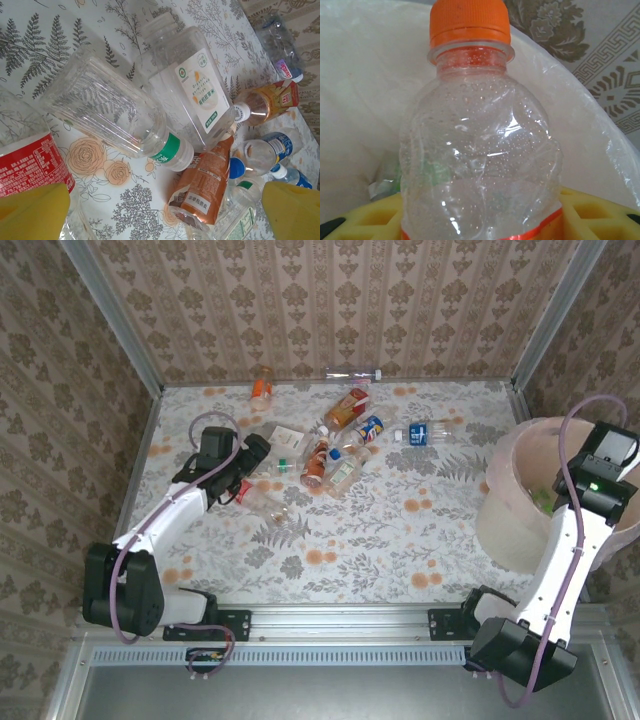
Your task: Put the plastic bottles in the bin
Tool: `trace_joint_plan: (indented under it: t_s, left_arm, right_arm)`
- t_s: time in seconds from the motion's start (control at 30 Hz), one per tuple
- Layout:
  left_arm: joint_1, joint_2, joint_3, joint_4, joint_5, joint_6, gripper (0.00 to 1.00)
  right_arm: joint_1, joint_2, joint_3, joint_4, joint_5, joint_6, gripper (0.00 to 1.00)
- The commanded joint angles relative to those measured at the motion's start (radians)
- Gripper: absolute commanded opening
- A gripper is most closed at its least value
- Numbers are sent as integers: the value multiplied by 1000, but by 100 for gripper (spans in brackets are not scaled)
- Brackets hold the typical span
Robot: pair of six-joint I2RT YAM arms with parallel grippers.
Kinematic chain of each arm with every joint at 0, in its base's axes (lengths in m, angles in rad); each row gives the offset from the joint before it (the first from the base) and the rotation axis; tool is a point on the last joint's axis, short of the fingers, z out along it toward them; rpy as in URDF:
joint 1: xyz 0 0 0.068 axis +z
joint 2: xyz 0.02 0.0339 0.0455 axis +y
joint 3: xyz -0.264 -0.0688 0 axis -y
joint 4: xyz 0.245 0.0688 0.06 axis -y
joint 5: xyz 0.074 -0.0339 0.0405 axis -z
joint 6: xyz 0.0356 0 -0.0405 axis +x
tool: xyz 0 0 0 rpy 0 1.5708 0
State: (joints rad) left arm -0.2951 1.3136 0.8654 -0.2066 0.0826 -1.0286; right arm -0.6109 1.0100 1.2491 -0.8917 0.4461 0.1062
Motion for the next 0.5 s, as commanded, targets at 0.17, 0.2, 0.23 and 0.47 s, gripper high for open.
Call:
trace_joint_plan:
  t_s: [0.17,0.2,0.23,0.47]
  left_arm:
    - [-2,5,17,-34,-5,15,100]
    - [-2,7,19,-36,-5,15,100]
    - [-4,12,22,-37,-4,15,100]
    - [-3,12,20,-50,-5,16,100]
  right_arm:
    - [-15,-7,-56,69,189,0,70]
    - [-14,-15,-65,79,198,4,73]
    - [-15,-21,-74,88,208,11,75]
    - [-13,-82,-101,145,212,35,81]
